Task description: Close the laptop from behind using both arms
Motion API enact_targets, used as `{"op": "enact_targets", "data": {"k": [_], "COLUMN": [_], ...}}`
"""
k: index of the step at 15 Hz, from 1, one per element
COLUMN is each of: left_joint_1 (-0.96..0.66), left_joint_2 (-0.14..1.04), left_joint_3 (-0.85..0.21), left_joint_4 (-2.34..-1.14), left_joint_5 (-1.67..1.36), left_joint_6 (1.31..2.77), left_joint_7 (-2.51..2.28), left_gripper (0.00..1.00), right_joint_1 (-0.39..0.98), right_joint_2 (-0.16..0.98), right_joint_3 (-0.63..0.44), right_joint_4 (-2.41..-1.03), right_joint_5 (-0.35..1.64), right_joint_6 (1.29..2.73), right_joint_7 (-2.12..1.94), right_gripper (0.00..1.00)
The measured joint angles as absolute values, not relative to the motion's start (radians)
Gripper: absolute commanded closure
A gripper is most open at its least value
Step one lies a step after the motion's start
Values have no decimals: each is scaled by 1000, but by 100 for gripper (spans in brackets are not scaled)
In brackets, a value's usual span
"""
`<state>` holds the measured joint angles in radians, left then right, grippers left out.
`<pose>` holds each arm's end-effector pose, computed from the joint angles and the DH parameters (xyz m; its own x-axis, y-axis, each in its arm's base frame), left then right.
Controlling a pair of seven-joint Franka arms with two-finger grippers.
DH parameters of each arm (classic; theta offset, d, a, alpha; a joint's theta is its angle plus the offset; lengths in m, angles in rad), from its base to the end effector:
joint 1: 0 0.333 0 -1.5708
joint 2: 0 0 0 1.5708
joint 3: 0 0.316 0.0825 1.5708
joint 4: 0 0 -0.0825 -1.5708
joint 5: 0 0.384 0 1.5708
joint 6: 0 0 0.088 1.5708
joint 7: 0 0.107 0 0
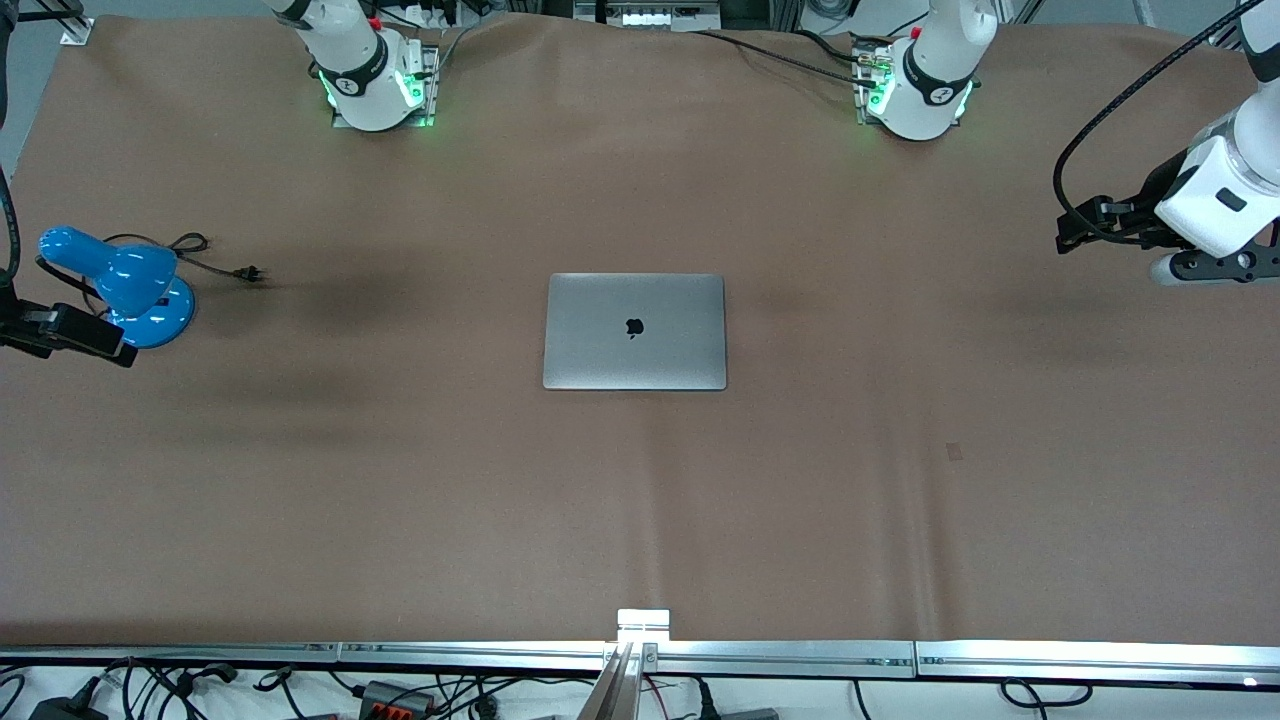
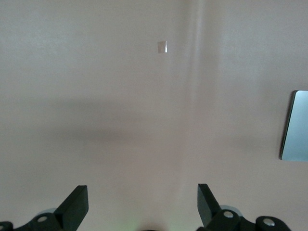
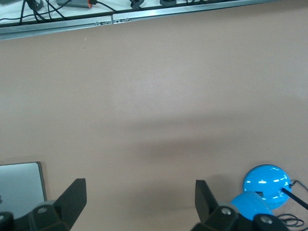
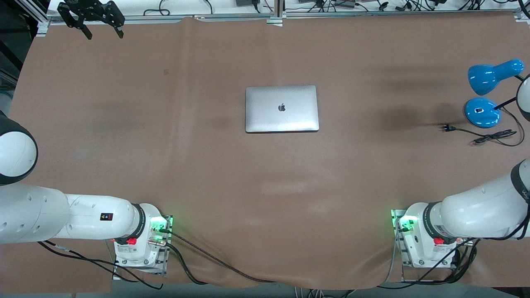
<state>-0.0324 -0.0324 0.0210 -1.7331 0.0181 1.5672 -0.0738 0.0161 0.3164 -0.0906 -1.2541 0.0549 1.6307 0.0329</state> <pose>0.5366 -0.0040 0.5658 0.9894 0.0624 -0.1315 0.0594 -0.9979 -0.0270 0.6540 -0.0330 0.5894 0.9927 -0.1042 0.0604 -0.1026 -0.9943 -0.0288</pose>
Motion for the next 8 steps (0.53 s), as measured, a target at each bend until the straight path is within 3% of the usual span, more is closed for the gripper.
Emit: {"op": "enact_targets", "data": {"k": [4,8], "left_joint_1": [-30,-30], "left_joint_2": [-32,-32], "left_joint_3": [21,21], "left_joint_4": [-1733,-1732], "left_joint_5": [18,18], "left_joint_6": [1565,1564], "left_joint_7": [-74,-74], "left_gripper": [0,0], "right_joint_1": [16,16], "right_joint_2": [266,147], "right_joint_3": [-73,-72], "right_joint_4": [-1325,-1511], "right_joint_5": [19,18], "right_joint_6": [1631,1722], "right_joint_7": [33,-22], "right_gripper": [0,0]}}
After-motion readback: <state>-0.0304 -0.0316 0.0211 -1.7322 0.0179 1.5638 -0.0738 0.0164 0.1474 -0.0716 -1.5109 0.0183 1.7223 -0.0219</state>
